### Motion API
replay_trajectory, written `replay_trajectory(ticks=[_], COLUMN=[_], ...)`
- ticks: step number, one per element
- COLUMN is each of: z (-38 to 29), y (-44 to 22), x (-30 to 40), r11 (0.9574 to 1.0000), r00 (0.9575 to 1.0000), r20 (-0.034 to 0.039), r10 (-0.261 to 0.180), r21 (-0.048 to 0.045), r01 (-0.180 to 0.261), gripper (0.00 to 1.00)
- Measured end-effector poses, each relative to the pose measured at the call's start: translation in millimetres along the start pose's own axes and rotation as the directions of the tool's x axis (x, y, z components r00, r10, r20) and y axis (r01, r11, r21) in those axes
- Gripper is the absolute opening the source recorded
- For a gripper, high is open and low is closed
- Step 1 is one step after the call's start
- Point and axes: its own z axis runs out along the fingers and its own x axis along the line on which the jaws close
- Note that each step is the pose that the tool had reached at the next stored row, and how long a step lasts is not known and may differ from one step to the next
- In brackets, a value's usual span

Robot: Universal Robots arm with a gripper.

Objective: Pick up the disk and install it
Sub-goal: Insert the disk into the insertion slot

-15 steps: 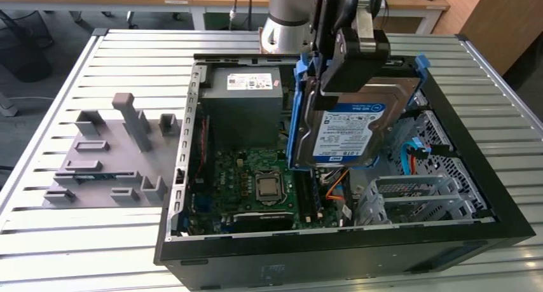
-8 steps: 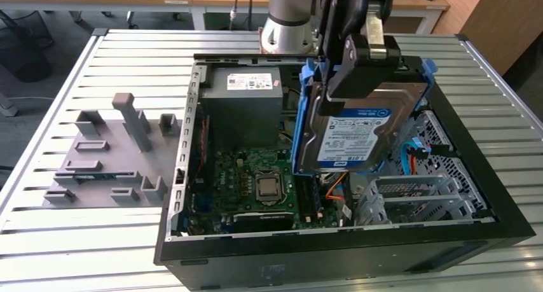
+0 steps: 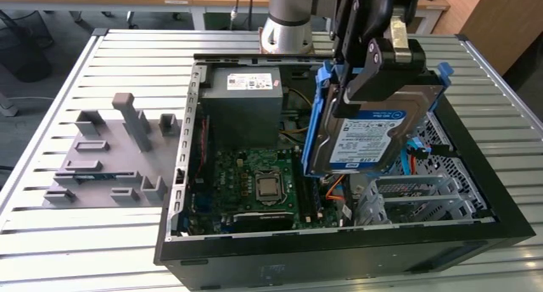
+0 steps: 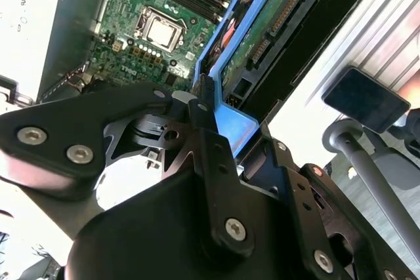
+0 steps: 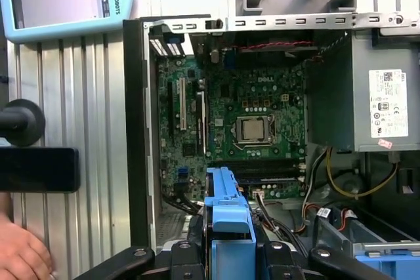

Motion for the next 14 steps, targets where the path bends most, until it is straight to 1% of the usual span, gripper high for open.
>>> replay_trajectory(ticks=[3,6,8,10,14], z=[0.4,1.0,1.9,3.1,4.8], y=[-0.2,-0.5,-1.8,-6.5,-18.5], x=[2.4,5.5,7.1,7.9,8.2], r11=[1.0,1.0,1.0,1.0,1.0], r00=[1.0,1.0,1.0,1.0,1.0], r20=[-0.0032,-0.0083,-0.009,-0.0086,-0.0088], r10=[0.0,0.0,0.0,0.0,0.0], r21=[0.0002,0.0004,0.0004,0.0006,0.0005], r01=[0.0,0.0,0.0,0.0,0.0], gripper=[0.37,0.37,0.37,0.37,0.37])
